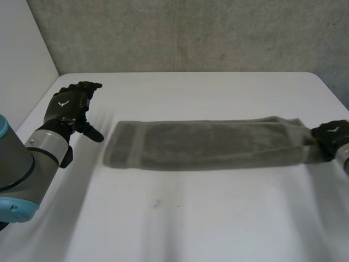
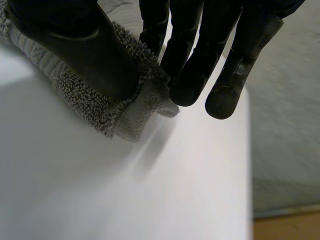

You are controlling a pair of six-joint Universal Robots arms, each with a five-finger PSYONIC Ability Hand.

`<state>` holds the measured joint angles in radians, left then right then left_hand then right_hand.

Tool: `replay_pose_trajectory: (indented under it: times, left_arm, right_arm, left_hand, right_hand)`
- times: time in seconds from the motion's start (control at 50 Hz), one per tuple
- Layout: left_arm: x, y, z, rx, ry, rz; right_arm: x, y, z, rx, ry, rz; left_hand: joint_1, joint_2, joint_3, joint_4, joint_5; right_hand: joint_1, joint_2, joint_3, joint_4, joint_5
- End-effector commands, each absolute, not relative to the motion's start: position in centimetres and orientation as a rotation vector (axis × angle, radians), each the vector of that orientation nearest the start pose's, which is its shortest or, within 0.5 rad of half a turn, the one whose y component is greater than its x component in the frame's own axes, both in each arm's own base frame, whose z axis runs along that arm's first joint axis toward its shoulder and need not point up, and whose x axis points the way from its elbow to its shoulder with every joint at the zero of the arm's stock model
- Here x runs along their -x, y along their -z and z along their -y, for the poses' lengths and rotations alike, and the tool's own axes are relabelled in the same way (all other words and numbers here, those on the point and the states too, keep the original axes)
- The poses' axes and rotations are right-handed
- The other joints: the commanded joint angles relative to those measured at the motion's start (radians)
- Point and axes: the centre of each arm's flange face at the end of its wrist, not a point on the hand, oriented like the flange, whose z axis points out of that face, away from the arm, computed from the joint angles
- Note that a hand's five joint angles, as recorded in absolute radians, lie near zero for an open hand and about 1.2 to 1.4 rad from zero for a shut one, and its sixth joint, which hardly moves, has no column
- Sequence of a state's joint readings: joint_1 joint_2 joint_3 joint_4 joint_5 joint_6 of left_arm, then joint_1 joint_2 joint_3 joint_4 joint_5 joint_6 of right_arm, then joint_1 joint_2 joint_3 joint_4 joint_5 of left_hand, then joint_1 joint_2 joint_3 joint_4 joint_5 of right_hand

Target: Fold the towel.

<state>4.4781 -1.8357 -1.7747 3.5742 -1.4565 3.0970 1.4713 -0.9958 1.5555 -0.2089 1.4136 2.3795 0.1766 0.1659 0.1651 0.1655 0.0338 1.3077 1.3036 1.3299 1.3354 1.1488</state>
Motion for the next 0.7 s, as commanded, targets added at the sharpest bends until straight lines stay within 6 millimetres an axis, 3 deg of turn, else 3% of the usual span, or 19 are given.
replay_pose_trajectory:
  times: [0.02, 0.1, 0.14, 0.16, 0.18, 0.2, 0.24, 0.26, 0.3, 0.32, 0.34, 0.36, 0.4, 0.42, 0.46, 0.52, 0.56, 0.66, 0.7]
  left_arm:
    - [21.6, -20.3, 30.0, -0.364, 2.349, -2.449]
    - [21.6, -20.3, 30.0, -0.363, 2.349, -2.451]
    - [21.5, -20.3, 30.1, -0.361, 2.349, -2.45]
    - [21.5, -20.3, 30.1, -0.361, 2.349, -2.45]
    - [21.5, -20.3, 30.1, -0.361, 2.349, -2.45]
    - [21.5, -20.3, 30.1, -0.361, 2.349, -2.45]
    - [21.5, -20.3, 30.1, -0.359, 2.348, -2.449]
    - [21.5, -20.3, 30.1, -0.359, 2.348, -2.449]
    - [21.4, -20.3, 30.1, -0.357, 2.348, -2.449]
    - [21.4, -20.3, 30.1, -0.357, 2.35, -2.447]
    - [21.4, -20.3, 30.1, -0.357, 2.35, -2.447]
    - [21.4, -20.3, 30.1, -0.357, 2.348, -2.449]
    - [21.4, -20.3, 30.2, -0.356, 2.349, -2.445]
    - [21.4, -20.3, 30.2, -0.356, 2.349, -2.445]
    - [21.4, -20.3, 30.2, -0.356, 2.349, -2.445]
    - [21.4, -20.3, 30.2, -0.356, 2.349, -2.445]
    - [21.4, -20.3, 30.2, -0.358, 2.347, -2.448]
    - [21.4, -20.1, 30.1, -0.36, 2.342, -2.453]
    - [21.4, -20.1, 30.2, -0.36, 2.342, -2.453]
  right_arm:
    - [-8.6, -17.4, 40.3, 1.211, 2.161, -2.779]
    - [-11.8, -19.9, 40.3, 1.292, 2.258, -2.66]
    - [-19.1, -22.8, 38.8, 1.413, 2.352, -2.391]
    - [-19.2, -22.8, 38.8, 1.413, 2.353, -2.39]
    - [-22.8, -23.6, 37.5, 1.47, 2.369, -2.265]
    - [-22.9, -23.6, 37.5, 1.47, 2.369, -2.263]
    - [-29.1, -24.5, 34.6, 1.563, 2.371, -2.053]
    - [-29.1, -24.5, 34.6, 1.563, 2.371, -2.052]
    - [-35.3, -24.3, 30.6, 1.642, 2.347, -1.816]
    - [-35.3, -24.3, 30.5, 1.643, 2.347, -1.814]
    - [-38.0, -23.4, 28.2, 1.688, 2.306, -1.712]
    - [-38.1, -23.4, 28.2, 1.688, 2.306, -1.711]
    - [-42.0, -21.3, 24.4, 1.756, 2.231, -1.577]
    - [-42.1, -21.3, 24.4, 1.757, 2.23, -1.577]
    - [-44.9, -19.0, 21.4, 1.813, 2.151, -1.475]
    - [-45.9, -17.3, 20.3, 1.845, 2.105, -1.44]
    - [-47.4, -14.3, 18.5, 1.898, 2.024, -1.399]
    - [-47.7, -12.0, 17.8, 1.939, 1.959, -1.406]
    - [-47.7, -12.1, 17.8, 1.935, 1.959, -1.407]
  left_hand:
    - [-0.002, 0.009, 0.009, 0.009, -0.034]
    - [-0.002, 0.009, 0.009, 0.009, -0.034]
    - [-0.002, 0.009, 0.009, 0.009, -0.034]
    - [-0.002, 0.009, 0.009, 0.009, -0.034]
    - [-0.002, 0.009, 0.009, 0.009, -0.034]
    - [-0.002, 0.009, 0.009, 0.009, -0.034]
    - [-0.002, 0.009, 0.009, 0.009, -0.034]
    - [-0.002, 0.009, 0.009, 0.009, -0.034]
    - [-0.002, 0.009, 0.009, 0.009, -0.034]
    - [-0.002, 0.009, 0.009, 0.009, -0.034]
    - [-0.002, 0.009, 0.009, 0.009, -0.034]
    - [-0.002, 0.009, 0.009, 0.009, -0.034]
    - [-0.002, 0.009, 0.009, 0.009, -0.034]
    - [-0.002, 0.009, 0.009, 0.009, -0.034]
    - [-0.002, 0.009, 0.009, 0.009, -0.034]
    - [-0.002, 0.009, 0.009, 0.009, -0.034]
    - [-0.002, 0.009, 0.009, 0.009, -0.034]
    - [-0.002, 0.009, 0.009, 0.009, -0.034]
    - [-0.002, 0.009, 0.009, 0.009, -0.034]
  right_hand:
    - [0.089, 0.093, 0.066, 0.061, 0.073]
    - [0.089, 0.093, 0.066, 0.061, 0.073]
    - [0.089, 0.093, 0.066, 0.061, 0.073]
    - [0.089, 0.093, 0.066, 0.061, 0.073]
    - [0.089, 0.093, 0.066, 0.061, 0.073]
    - [0.089, 0.093, 0.066, 0.061, 0.073]
    - [0.089, 0.093, 0.066, 0.061, 0.073]
    - [0.089, 0.093, 0.066, 0.061, 0.073]
    - [0.089, 0.093, 0.066, 0.061, 0.073]
    - [0.089, 0.093, 0.066, 0.061, 0.073]
    - [0.089, 0.093, 0.066, 0.061, 0.073]
    - [0.089, 0.093, 0.066, 0.061, 0.073]
    - [0.089, 0.093, 0.066, 0.061, 0.073]
    - [0.089, 0.093, 0.066, 0.061, 0.073]
    - [0.089, 0.093, 0.066, 0.061, 0.073]
    - [0.089, 0.093, 0.066, 0.061, 0.073]
    - [0.089, 0.093, 0.066, 0.061, 0.073]
    - [0.089, 0.093, 0.066, 0.061, 0.073]
    - [-0.104, -0.1, -0.126, -0.132, -0.12]
